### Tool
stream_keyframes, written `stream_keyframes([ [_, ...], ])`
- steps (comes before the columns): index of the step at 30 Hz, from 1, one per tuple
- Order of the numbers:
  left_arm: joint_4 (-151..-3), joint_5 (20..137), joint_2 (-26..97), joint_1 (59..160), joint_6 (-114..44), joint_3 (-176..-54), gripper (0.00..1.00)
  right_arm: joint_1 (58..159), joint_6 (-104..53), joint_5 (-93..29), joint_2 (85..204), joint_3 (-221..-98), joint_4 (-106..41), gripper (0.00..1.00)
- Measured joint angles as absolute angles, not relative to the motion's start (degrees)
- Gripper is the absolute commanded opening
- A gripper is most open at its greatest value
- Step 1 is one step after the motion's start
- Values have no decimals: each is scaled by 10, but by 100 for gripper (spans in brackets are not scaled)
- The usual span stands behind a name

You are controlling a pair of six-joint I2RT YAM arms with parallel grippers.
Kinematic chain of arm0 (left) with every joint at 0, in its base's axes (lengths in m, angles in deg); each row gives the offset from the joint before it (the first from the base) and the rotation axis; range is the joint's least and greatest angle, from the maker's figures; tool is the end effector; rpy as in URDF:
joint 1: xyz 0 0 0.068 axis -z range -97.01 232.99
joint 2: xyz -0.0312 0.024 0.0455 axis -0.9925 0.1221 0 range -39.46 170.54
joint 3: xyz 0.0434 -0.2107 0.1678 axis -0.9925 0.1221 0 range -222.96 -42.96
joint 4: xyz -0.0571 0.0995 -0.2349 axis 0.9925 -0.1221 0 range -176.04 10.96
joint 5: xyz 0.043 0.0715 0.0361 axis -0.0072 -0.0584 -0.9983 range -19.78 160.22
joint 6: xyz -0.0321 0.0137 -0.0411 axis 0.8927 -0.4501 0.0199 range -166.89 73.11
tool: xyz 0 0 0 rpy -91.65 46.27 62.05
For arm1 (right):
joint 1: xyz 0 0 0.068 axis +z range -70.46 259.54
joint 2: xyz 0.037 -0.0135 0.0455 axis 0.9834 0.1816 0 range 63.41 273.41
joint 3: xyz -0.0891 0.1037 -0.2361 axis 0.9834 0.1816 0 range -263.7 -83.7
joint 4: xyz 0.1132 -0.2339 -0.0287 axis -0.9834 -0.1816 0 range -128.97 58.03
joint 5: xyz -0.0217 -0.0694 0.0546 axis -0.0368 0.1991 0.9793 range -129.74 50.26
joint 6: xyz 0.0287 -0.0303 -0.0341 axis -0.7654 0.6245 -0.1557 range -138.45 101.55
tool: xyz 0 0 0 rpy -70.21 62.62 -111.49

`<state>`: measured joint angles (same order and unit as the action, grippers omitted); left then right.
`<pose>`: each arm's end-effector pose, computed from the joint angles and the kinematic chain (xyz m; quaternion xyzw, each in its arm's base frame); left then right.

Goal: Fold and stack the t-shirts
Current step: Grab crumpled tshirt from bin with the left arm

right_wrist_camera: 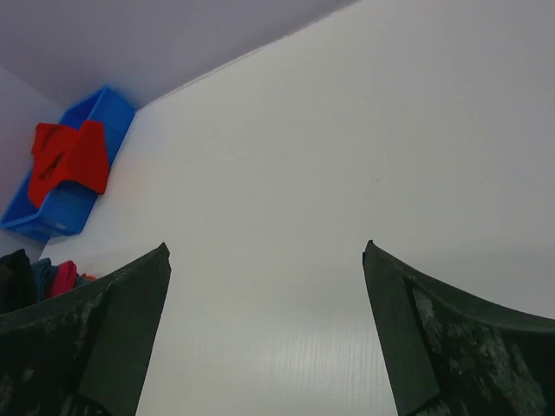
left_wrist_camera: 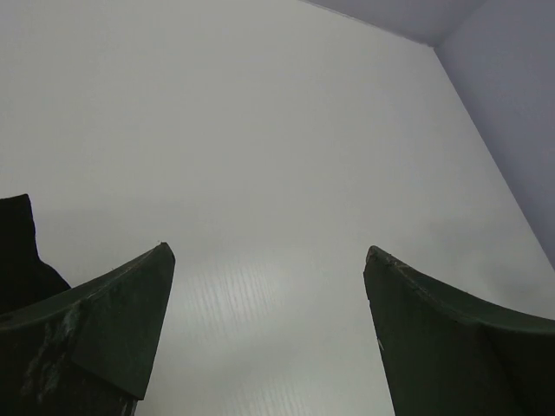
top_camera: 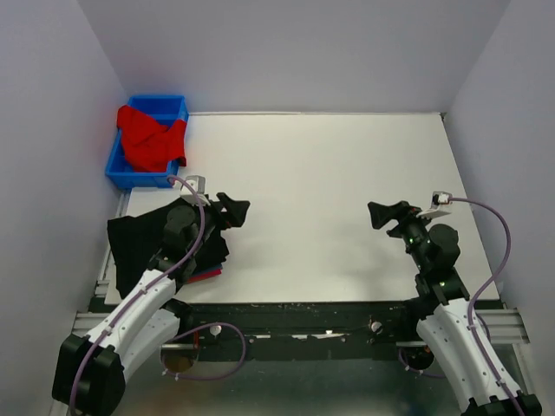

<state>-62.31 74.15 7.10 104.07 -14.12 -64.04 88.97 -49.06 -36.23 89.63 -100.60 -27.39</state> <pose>0.1798 -0.0720 0.2374 -0.0551 0.7568 -0.3179 0.5684 0.1414 0.0257 0.2406 0.1148 0.7267 0.2529 0.6283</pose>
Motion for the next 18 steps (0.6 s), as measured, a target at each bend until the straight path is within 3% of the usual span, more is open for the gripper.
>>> stream_keyframes([
  [12, -621, 724, 47, 1041, -134, -640, 99, 890, -490, -363, 875, -985, -271, 100],
  [18, -686, 683, 124, 1039, -93, -716, 99, 890, -490, -363, 874, -977, -269, 100],
])
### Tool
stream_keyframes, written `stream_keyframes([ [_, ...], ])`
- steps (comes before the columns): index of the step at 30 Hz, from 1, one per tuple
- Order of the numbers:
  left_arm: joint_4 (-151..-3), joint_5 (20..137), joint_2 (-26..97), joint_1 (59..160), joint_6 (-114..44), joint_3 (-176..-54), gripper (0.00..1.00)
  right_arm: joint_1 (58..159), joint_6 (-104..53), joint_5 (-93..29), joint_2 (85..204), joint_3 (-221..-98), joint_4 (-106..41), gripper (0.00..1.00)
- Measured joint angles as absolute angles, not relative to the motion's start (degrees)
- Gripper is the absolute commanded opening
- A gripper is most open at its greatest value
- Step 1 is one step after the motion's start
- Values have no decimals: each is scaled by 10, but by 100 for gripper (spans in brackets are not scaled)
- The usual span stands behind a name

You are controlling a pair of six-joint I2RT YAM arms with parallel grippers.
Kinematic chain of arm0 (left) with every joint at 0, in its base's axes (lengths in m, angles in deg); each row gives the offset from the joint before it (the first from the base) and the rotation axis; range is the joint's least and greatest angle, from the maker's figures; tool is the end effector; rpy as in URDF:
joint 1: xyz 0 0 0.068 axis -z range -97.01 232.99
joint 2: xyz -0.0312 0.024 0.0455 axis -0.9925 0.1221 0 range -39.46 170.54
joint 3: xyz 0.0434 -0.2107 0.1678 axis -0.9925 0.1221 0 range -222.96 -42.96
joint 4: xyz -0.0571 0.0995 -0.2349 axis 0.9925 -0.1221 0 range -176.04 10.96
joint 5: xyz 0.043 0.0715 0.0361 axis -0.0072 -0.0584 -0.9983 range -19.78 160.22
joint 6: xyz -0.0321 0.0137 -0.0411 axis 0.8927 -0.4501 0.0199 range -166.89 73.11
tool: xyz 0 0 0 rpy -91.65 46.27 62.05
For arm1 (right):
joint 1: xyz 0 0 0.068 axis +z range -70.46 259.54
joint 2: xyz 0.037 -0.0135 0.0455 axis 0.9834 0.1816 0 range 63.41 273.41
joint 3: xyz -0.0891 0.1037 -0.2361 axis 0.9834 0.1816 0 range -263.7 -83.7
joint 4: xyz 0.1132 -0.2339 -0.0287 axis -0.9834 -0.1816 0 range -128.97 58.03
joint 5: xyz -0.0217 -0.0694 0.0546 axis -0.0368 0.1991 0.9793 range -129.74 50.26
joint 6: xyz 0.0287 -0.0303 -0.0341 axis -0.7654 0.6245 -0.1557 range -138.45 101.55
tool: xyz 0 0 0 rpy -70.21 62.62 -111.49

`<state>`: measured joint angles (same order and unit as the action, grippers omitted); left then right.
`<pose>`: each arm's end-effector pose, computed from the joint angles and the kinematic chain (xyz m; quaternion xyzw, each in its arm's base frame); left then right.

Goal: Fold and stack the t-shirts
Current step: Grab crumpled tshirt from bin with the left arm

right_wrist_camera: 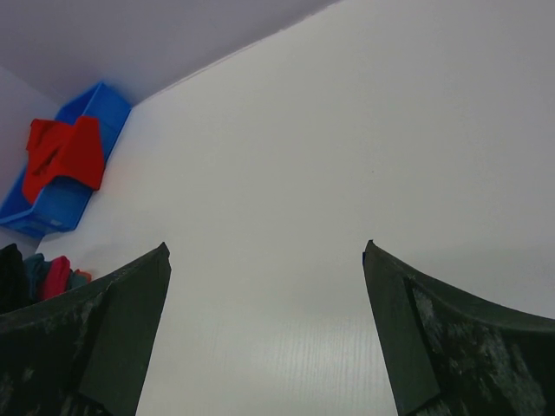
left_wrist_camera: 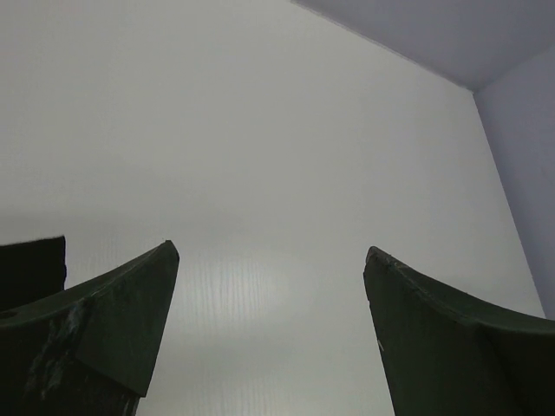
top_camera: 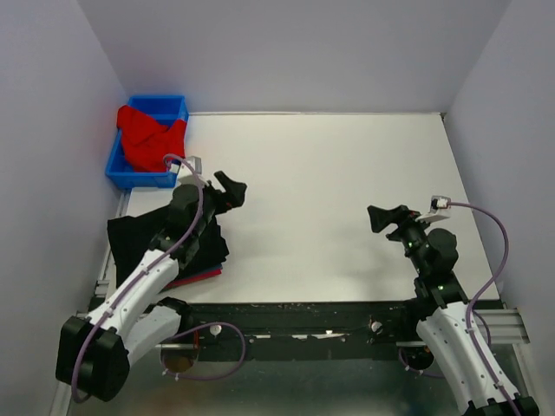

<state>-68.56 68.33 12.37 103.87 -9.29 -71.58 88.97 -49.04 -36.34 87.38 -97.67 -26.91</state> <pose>0.1990 -0.0747 0.2556 -0.1238 0.7712 -0.2937 0.5511 0.1373 0.0250 0.2278 0.1155 0.7277 0.2517 0.6274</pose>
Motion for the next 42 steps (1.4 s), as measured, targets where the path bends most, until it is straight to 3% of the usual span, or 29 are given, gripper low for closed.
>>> stream_keyframes([
  [5, -795, 609, 213, 1015, -59, -891, 99, 890, -491, -363, 869, -970, -266, 100],
  [10, -926, 574, 346, 895, -30, -1098, 98, 890, -493, -362, 861, -953, -256, 100],
  [25, -1105, 552, 700, 756, 25, -1414, 98, 890, -502, -333, 918, -944, -218, 100],
  [36, -1167, 506, 844, 751, 56, -1568, 97, 890, -506, -323, 954, -935, -187, 100],
  [42, -1189, 468, 861, 741, 70, -1565, 95, 890, -509, -322, 980, -935, -187, 100],
])
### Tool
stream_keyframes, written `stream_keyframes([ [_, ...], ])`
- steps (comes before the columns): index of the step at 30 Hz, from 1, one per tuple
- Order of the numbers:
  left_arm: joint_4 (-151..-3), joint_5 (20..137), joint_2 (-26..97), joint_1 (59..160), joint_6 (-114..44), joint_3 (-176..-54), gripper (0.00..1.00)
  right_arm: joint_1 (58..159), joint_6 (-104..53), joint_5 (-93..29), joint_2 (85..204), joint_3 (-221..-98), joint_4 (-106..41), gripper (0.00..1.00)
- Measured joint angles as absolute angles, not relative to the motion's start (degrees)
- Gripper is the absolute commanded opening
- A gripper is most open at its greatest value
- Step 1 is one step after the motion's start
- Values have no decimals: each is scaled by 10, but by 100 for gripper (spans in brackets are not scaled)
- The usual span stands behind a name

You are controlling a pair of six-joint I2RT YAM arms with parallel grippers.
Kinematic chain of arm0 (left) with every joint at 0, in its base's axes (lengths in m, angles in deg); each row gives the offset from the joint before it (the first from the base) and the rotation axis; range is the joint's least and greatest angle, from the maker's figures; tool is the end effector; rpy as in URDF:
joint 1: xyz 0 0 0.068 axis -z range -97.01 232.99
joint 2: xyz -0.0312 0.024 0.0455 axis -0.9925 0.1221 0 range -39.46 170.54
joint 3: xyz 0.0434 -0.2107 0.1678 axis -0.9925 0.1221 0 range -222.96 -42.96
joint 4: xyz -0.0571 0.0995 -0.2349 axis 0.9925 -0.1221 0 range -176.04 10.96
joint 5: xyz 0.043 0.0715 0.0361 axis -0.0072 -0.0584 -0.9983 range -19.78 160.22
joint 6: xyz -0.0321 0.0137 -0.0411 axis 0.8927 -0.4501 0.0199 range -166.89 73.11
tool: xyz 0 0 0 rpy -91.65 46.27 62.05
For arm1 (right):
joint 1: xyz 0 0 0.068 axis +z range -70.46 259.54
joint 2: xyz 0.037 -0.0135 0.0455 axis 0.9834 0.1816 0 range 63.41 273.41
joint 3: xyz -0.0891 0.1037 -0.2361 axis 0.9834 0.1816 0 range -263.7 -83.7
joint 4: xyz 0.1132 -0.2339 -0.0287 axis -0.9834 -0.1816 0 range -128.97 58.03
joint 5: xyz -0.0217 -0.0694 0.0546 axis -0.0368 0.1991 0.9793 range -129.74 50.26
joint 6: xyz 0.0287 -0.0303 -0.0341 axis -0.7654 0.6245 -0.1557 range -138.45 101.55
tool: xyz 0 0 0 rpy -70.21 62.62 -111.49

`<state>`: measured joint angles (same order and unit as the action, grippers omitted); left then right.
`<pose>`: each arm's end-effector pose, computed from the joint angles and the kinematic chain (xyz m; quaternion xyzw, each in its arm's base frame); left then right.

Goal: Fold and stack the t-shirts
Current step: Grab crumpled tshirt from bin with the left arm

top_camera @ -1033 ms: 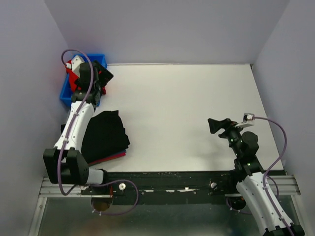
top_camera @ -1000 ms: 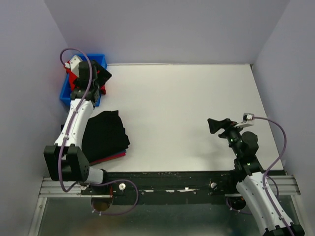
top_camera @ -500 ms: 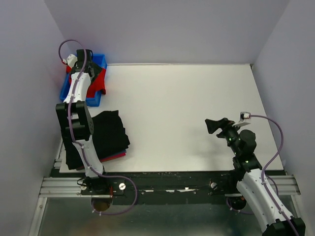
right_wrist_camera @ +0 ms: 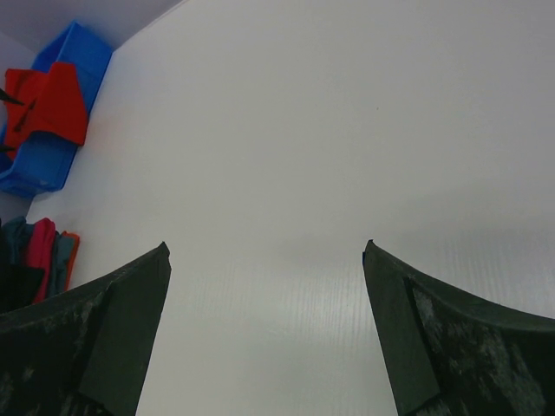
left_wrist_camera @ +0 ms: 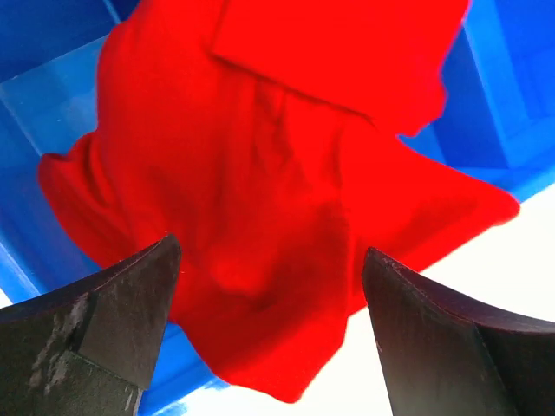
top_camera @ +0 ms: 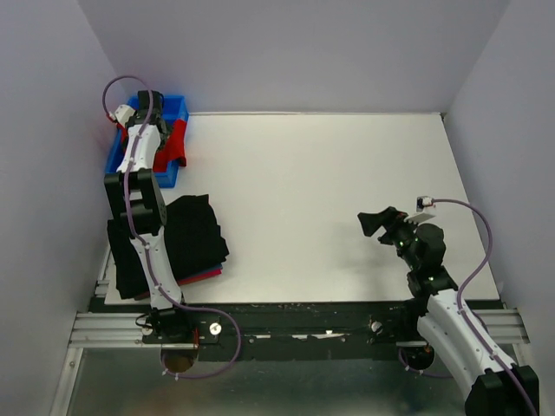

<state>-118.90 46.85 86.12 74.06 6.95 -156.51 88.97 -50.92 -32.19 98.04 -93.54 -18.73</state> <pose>0.4835 0.0902 0.2519 -0.5385 0.7557 0.0548 0.3686 0.1545 0.0304 0.1933 0.1136 0.7657 0.2732 0.5711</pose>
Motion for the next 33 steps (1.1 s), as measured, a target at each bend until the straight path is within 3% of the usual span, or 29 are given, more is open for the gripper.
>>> stream_keyframes([
  [5, -1183, 465, 867, 730, 80, -1533, 77, 890, -510, -320, 983, -935, -187, 100],
  [7, -1180, 469, 882, 725, 85, -1531, 57, 890, -510, -320, 983, -935, -187, 100],
  [9, -1178, 473, 897, 719, 91, -1531, 24, 890, -510, -321, 980, -935, -188, 100],
  [10, -1177, 475, 902, 717, 90, -1530, 0, 890, -510, -321, 977, -935, -188, 100],
  [16, -1187, 479, 888, 715, 101, -1518, 0, 890, -510, -326, 957, -935, -188, 100],
  [23, -1189, 475, 760, 735, 86, -1465, 0, 890, -510, -326, 959, -936, -188, 100],
  [28, -1137, 466, 641, 752, 64, -1477, 0, 890, -510, -326, 962, -936, -188, 100],
  [33, -1125, 467, 640, 762, 52, -1528, 0, 890, -510, -326, 962, -936, -188, 100],
])
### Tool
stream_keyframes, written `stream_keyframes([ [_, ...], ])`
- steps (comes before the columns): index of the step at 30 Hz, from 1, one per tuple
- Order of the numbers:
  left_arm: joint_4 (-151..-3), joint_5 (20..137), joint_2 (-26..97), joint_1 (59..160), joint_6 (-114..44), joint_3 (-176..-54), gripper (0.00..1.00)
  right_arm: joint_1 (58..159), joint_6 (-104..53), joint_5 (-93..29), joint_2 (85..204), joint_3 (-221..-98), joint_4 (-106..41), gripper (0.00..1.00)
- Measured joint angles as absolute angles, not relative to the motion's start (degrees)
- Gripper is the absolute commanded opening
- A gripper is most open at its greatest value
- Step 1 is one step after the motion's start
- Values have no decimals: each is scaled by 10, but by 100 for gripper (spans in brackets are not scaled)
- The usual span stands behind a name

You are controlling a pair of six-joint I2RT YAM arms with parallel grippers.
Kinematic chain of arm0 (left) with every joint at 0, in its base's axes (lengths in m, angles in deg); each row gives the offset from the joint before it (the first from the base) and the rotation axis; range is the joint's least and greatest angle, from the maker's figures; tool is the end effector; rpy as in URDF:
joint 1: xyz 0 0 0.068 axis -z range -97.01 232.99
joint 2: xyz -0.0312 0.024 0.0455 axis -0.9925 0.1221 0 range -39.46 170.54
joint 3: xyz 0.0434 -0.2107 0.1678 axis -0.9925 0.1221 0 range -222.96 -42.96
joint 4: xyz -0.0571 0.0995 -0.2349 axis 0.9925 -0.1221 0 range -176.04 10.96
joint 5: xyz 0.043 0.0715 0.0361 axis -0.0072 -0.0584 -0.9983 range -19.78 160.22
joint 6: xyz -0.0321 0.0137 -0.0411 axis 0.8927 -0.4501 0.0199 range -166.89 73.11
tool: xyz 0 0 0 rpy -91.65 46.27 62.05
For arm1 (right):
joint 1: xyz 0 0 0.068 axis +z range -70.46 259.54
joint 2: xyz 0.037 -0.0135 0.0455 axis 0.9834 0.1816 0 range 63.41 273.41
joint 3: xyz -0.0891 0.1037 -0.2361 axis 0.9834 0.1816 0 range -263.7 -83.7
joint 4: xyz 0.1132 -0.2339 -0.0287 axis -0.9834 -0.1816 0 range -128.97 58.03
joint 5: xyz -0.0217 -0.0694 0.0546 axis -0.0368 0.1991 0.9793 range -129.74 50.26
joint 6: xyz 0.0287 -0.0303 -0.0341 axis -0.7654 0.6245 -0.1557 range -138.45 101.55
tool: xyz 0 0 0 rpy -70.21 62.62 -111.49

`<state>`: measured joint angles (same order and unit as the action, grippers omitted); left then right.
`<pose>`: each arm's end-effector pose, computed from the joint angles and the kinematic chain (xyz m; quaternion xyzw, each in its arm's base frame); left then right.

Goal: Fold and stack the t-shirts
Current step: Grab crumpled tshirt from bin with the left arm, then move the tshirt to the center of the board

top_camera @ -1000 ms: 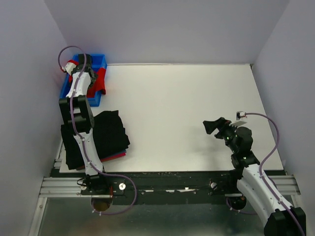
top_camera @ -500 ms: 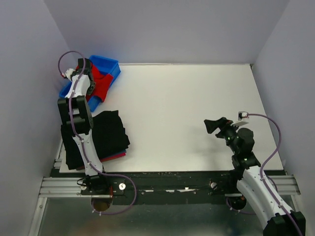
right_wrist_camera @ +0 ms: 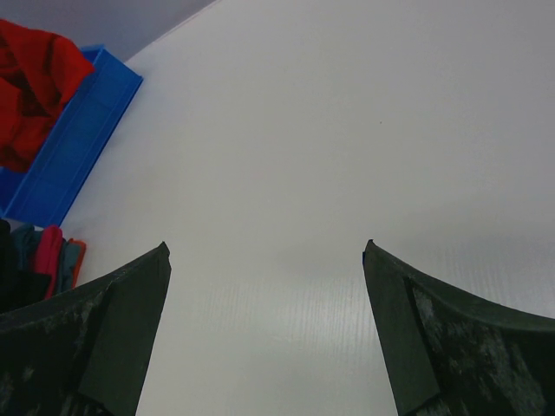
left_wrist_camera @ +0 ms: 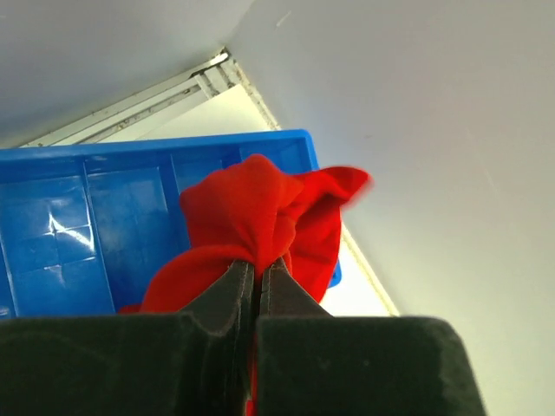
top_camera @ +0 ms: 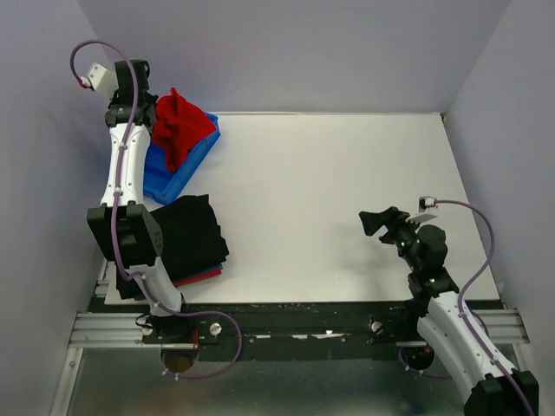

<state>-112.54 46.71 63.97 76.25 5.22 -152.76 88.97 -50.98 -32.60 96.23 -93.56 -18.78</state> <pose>0.4086 0.0625 0.4085 -0.5029 0.6753 -0.0366 0.5382 0.1520 0.0297 0.1977 0.1135 0.7558 0.2747 0.5834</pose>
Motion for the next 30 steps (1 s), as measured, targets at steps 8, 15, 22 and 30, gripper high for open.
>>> stream_keyframes([
  [8, -1109, 468, 654, 886, -28, -1537, 0, 890, -510, -326, 960, -936, -188, 100],
  [15, -985, 611, 629, 1047, -106, -1605, 0, 890, -510, -326, 956, -936, -188, 100],
  [22, -868, 674, 555, 1087, -146, -1586, 99, 890, -509, -328, 945, -936, -193, 100],
  [30, -975, 642, 621, 1082, -156, -1532, 99, 890, -505, -327, 951, -936, -197, 100],
])
